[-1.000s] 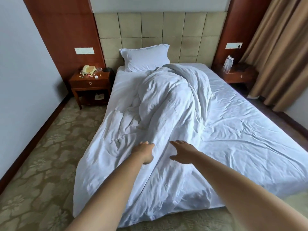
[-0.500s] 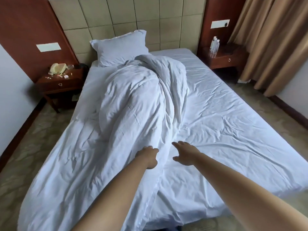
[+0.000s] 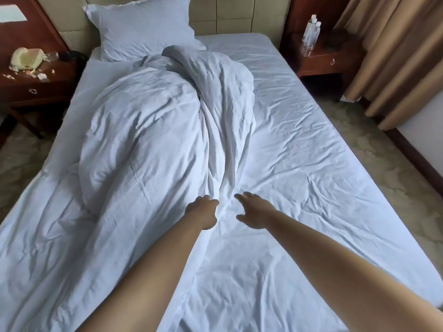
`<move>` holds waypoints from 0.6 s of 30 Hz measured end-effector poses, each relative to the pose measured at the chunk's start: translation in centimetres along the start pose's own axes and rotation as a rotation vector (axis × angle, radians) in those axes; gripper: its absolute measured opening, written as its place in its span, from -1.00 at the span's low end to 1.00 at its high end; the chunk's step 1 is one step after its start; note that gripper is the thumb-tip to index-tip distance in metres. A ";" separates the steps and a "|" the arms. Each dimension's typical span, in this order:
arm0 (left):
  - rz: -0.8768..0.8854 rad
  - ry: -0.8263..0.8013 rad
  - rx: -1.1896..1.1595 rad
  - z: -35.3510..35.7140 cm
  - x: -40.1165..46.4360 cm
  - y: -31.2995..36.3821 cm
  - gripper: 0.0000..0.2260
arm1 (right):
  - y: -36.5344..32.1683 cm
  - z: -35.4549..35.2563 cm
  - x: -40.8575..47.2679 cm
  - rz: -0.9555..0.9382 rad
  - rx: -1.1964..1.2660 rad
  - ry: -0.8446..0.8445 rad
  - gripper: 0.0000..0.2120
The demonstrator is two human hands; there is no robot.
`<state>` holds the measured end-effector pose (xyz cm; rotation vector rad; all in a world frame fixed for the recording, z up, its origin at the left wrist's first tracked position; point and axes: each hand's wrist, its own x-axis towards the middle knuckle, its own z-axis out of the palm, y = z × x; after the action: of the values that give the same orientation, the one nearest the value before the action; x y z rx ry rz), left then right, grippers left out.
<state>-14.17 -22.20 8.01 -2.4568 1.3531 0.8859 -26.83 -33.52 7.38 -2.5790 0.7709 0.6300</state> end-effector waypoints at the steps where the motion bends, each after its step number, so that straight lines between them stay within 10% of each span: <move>1: -0.017 -0.001 -0.006 -0.4 1.2 0.3 -0.51 | 1.1 -0.6 1.3 -0.017 -0.019 0.008 -0.37; 18: -0.239 0.008 -0.203 -1.1 21.4 3.1 -0.59 | 10.8 -4.9 26.4 -0.549 -1.056 0.139 -0.28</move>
<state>-7.70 -39.39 -3.36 -2.7023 0.9860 0.9964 -11.84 -55.26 -4.49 -3.5542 -0.4172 0.8085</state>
